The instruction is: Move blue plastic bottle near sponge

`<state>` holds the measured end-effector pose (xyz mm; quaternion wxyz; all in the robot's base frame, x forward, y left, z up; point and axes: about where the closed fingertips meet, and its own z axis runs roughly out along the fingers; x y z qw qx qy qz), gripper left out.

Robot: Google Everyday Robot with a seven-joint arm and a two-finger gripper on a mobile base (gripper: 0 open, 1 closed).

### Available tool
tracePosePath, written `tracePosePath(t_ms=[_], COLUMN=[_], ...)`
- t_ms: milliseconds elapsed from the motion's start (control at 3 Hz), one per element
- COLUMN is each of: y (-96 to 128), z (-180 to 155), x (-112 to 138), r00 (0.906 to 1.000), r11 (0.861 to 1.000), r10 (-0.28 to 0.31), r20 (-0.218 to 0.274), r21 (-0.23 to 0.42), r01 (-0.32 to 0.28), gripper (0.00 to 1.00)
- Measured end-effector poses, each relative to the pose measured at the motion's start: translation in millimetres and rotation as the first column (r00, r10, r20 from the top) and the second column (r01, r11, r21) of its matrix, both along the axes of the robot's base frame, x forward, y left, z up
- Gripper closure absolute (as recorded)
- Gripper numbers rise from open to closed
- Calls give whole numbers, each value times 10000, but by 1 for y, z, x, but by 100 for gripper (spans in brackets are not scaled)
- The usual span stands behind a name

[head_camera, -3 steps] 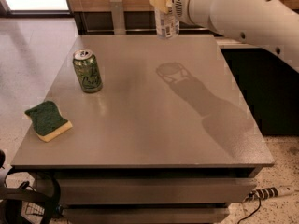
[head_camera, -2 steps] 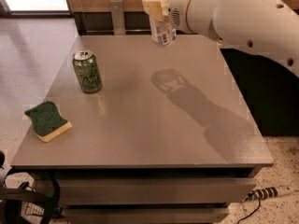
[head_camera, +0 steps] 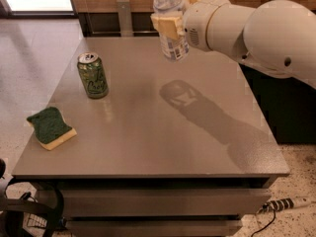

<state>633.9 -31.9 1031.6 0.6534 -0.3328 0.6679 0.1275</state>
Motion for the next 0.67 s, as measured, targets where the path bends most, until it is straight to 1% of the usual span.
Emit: tracePosePath(t_ms=[333,667], y=[1,4], z=[2,2], x=[-1,1], r00=[10000,9998], r11=[10000,9998], r10=[4,172], r20=[38,-28], r21=[-15,86], r01=[-4,-172], gripper=[100,100])
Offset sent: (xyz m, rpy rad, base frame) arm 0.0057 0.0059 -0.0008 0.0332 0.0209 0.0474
